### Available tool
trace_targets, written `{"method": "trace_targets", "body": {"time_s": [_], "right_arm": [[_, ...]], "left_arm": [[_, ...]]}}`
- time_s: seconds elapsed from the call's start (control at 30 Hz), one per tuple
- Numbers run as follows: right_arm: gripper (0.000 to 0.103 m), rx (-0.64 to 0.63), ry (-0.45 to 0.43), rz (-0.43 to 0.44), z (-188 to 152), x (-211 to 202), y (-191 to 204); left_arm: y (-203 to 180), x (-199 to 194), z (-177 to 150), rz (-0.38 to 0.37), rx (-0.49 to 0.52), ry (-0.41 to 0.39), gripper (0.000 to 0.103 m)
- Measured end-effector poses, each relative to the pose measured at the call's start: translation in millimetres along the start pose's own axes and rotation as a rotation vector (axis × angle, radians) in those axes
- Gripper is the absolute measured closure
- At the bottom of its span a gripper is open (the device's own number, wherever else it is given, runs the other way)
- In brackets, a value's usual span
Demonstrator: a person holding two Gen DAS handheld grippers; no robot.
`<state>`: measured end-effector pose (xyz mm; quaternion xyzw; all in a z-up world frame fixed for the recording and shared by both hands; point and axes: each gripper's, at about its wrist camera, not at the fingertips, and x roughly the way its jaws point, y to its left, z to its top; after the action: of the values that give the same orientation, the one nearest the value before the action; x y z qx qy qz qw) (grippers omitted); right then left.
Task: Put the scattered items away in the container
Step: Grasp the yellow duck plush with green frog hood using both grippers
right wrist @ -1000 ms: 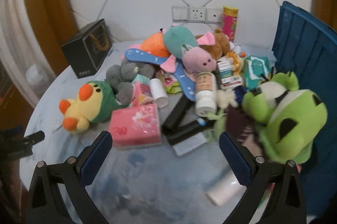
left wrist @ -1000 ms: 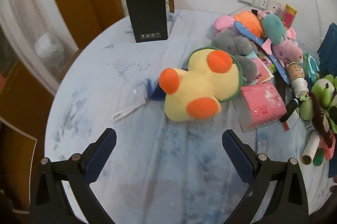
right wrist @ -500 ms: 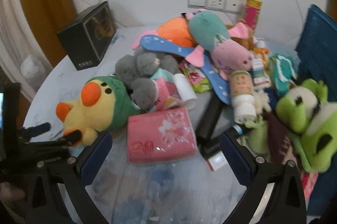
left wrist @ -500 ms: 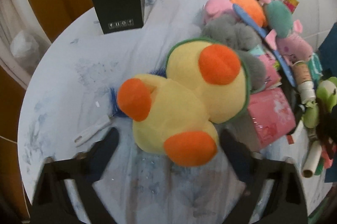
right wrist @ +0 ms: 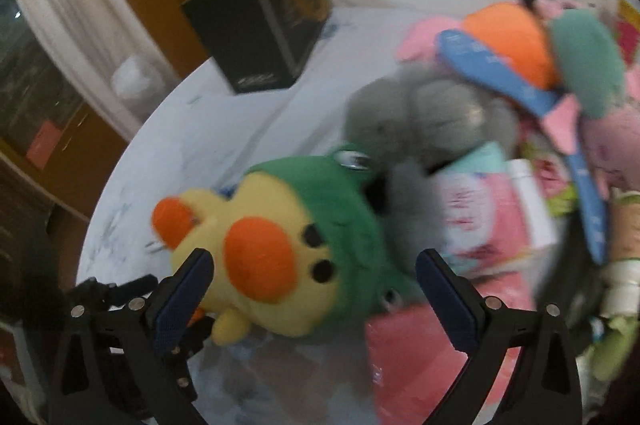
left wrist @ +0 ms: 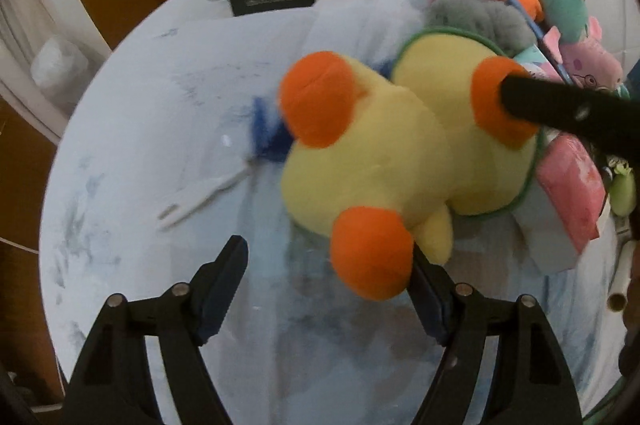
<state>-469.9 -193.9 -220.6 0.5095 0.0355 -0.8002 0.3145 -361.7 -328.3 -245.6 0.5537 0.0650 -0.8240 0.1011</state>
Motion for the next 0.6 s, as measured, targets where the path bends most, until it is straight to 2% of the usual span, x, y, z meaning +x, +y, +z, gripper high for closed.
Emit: {"method": "trace_targets", "body": {"time_s": [0.1, 0.2, 0.27, 0.43, 0.53, 0.6], "right_arm": [[0.001, 0.001, 0.042, -0.021, -2.7, 20.0, 2.1], [0.001, 0.053, 0.083, 0.023, -5.2, 30.9, -7.5], [0.006, 0.067, 0.093, 0.039, -6.7, 32.0, -11.0], [0.006, 0.066, 0.098, 0.019, -5.6, 33.9, -12.1], [0.000, 0.061, 0.094, 0.010, -2.0, 36.8, -10.9], [0.000, 0.063, 0.100, 0.019, -1.2, 39.8, -10.7]], "left_arm": [[5.6, -2.9, 3.8, -0.007, -0.009, -0.020, 0.026], [-1.8, -5.0, 10.2, -0.022, -0.005, -0.039, 0.026], [-9.9, -1.1, 15.6, -0.016, 0.019, -0.041, 0.026], [-7.2, 8.7, 22.2, -0.026, 0.008, -0.041, 0.010], [-3.3, 8.4, 21.7, -0.048, 0.011, -0.047, 0.008], [-2.6, 8.2, 21.0, -0.062, 0.025, -0.054, 0.009]]}}
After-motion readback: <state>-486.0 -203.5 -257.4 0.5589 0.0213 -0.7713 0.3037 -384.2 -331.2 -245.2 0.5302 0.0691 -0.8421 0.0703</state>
